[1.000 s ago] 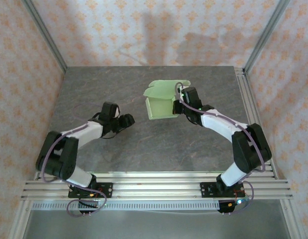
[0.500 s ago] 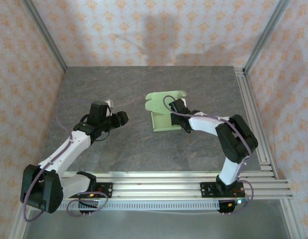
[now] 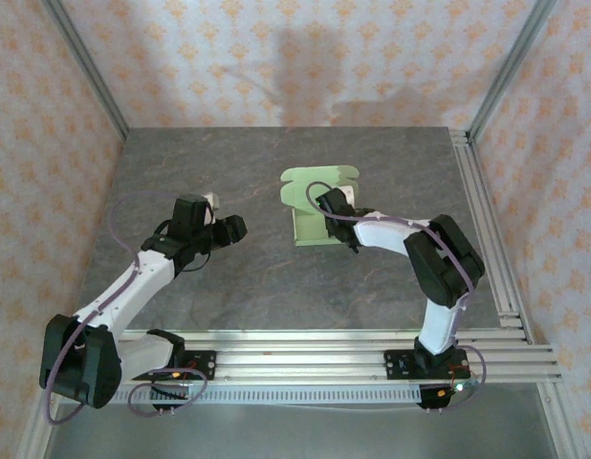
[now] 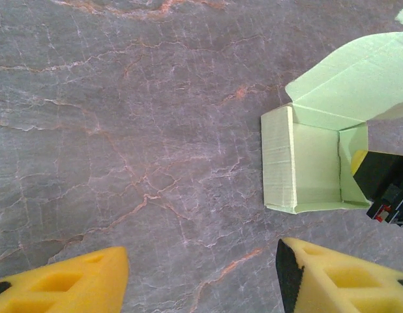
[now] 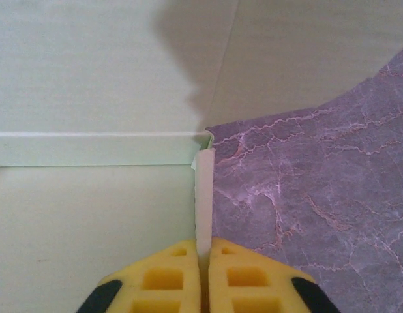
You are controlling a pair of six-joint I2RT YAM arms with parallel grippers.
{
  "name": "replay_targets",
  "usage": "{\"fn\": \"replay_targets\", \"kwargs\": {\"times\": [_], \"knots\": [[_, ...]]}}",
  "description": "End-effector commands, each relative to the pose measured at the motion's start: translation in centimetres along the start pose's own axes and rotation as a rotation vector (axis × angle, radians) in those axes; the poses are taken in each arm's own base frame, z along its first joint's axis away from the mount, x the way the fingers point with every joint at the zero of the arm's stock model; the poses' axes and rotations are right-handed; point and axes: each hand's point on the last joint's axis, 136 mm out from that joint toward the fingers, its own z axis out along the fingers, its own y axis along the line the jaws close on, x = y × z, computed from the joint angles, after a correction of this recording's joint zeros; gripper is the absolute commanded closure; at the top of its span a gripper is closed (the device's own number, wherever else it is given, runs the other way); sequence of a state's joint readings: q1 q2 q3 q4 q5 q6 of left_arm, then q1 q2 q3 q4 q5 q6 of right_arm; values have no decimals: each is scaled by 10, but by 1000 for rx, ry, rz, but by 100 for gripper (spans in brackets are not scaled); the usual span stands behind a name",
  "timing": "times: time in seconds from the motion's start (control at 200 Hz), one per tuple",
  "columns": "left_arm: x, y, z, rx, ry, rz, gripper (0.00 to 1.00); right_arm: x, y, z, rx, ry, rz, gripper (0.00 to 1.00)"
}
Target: Fold the paper box
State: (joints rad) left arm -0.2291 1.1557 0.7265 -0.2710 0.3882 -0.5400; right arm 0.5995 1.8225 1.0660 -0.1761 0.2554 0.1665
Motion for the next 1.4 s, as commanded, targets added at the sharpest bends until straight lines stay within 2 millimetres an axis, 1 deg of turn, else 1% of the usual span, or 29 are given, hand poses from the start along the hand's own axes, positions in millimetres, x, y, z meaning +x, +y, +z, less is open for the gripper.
{"fn": "replay_targets", "kwargs": {"times": [0.0,0.045,0.135,0.19,0.255,0.345,0.435,0.475,0.501,0.576,0.671,0.796,0.866,0.921,1.061,1.076,1.131,1.141,1.151,1.166,1.201,1.281,1.336,1.371,1.381,1.396], "knots": [[-13,-13,1,36,-25,24,36,-7,-4,-19,-27,-15,26,84],[-13,-13,4,29,-21,25,36,-17,-2,-27,-60,-48,48,79],[-16,-17,6,25,-13,44,32,-32,-2,-38,-106,-81,78,63],[-17,-19,6,21,-11,59,31,-37,-5,-43,-126,-85,87,52],[-19,-22,7,18,-17,77,29,-41,-7,-49,-162,-86,104,42],[-26,-28,9,33,-33,101,22,-50,-17,-58,-199,-105,128,35],[-39,-37,12,41,-56,161,6,-64,-28,-70,-263,-141,118,29],[-46,-43,14,52,-65,201,3,-70,-31,-75,-303,-155,100,26],[-50,-47,15,58,-67,229,3,-74,-34,-78,-327,-165,93,25],[-60,-62,23,86,-44,317,8,-83,-38,-86,-414,-176,74,22],[-70,-82,36,98,-15,445,10,-92,-46,-93,-464,-184,58,19],[-68,-117,54,150,18,719,10,-100,-57,-98,-468,-196,22,18],[-69,-130,63,177,55,830,12,-104,-61,-104,-481,-204,16,18],[-74,-138,67,193,73,902,14,-106,-58,-112,-510,-212,-9,18],[-85,-146,76,233,110,1058,22,-102,-54,-135,-567,-229,-50,18],[-86,-146,77,243,118,1069,25,-102,-54,-138,-571,-236,-51,18],[-87,-147,80,305,161,1088,39,-101,-56,-147,-573,-259,-42,18],[-86,-144,81,312,175,1087,40,-101,-57,-148,-571,-262,-40,18],[-89,-147,78,330,174,1091,41,-101,-58,-150,-569,-266,-38,18],[-86,-144,85,349,203,1081,43,-100,-59,-152,-564,-272,-36,18],[-88,-141,86,387,231,1068,47,-98,-63,-155,-549,-278,-26,18],[-91,-134,91,409,286,1061,49,-91,-68,-164,-533,-289,-13,18],[-85,-132,91,431,308,1103,50,-85,-70,-170,-531,-296,-1,18],[-82,-130,93,446,312,1129,50,-80,-71,-167,-527,-283,8,18],[-80,-130,93,450,313,1137,50,-81,-72,-173,-529,-302,9,18],[-79,-129,93,457,313,1149,50,-80,-73,-175,-527,-306,13,18]]}}
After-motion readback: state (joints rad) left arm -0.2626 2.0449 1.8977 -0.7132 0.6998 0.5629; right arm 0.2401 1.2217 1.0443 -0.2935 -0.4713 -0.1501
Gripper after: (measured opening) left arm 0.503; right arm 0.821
